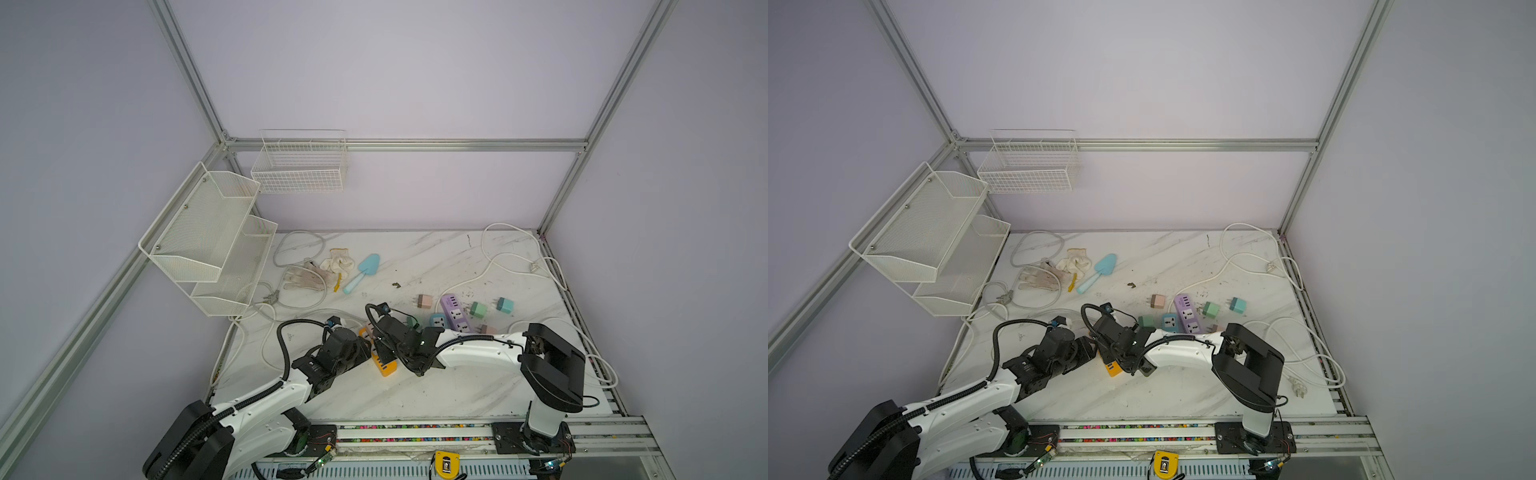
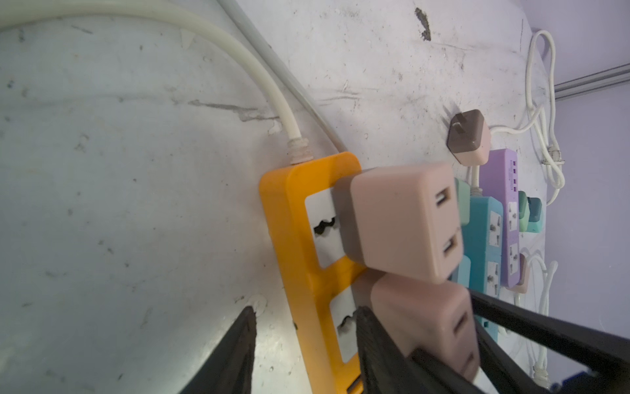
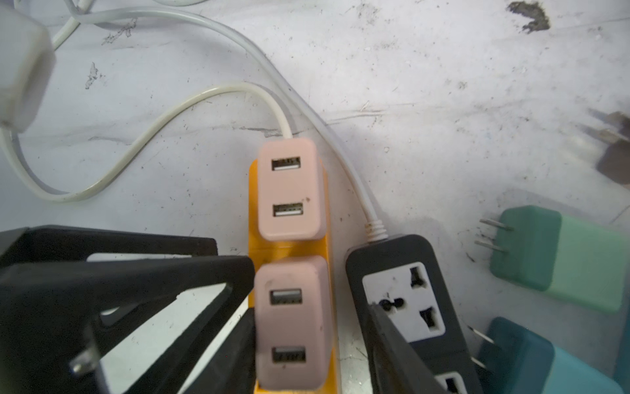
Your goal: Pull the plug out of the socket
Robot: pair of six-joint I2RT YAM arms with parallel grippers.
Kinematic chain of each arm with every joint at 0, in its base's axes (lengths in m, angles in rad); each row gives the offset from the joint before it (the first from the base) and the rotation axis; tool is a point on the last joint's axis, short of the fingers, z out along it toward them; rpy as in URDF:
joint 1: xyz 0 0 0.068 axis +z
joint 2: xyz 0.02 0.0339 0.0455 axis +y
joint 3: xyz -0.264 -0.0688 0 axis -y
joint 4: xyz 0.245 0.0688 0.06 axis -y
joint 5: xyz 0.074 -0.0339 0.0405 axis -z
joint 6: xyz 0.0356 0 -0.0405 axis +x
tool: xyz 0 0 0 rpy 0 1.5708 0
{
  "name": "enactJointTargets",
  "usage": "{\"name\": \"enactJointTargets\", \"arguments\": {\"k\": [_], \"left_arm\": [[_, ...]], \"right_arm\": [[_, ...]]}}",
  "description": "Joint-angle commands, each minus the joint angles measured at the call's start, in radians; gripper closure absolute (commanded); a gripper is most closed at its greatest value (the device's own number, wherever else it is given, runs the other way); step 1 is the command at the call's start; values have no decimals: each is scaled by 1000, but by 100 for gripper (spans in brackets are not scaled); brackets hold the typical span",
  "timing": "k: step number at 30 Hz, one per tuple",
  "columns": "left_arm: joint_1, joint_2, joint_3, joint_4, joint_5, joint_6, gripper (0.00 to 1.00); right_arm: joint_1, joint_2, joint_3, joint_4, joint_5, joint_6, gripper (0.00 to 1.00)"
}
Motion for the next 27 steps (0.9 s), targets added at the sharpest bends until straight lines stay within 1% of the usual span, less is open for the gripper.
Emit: {"name": "enactJointTargets", "arguments": {"k": [1,9,13,17,27], "left_arm": [[7,23,-46,40,36,-38,53],[8,40,-59,60,46,-48,54],[7,56,-55,14,43,-51,55],[7,65,-82,22,47,-68,57],[7,85,-102,8,61,-72,61]], "right_arm": [[-4,12,22,-17,-10,-19,50],[-4,35,25,-9,-24,-39,53],[-4,55,27,5,-34,-58,56],[-3,74,35,5,-39,-63,58],[-3,60,39,-8,-30,-96,70]]}}
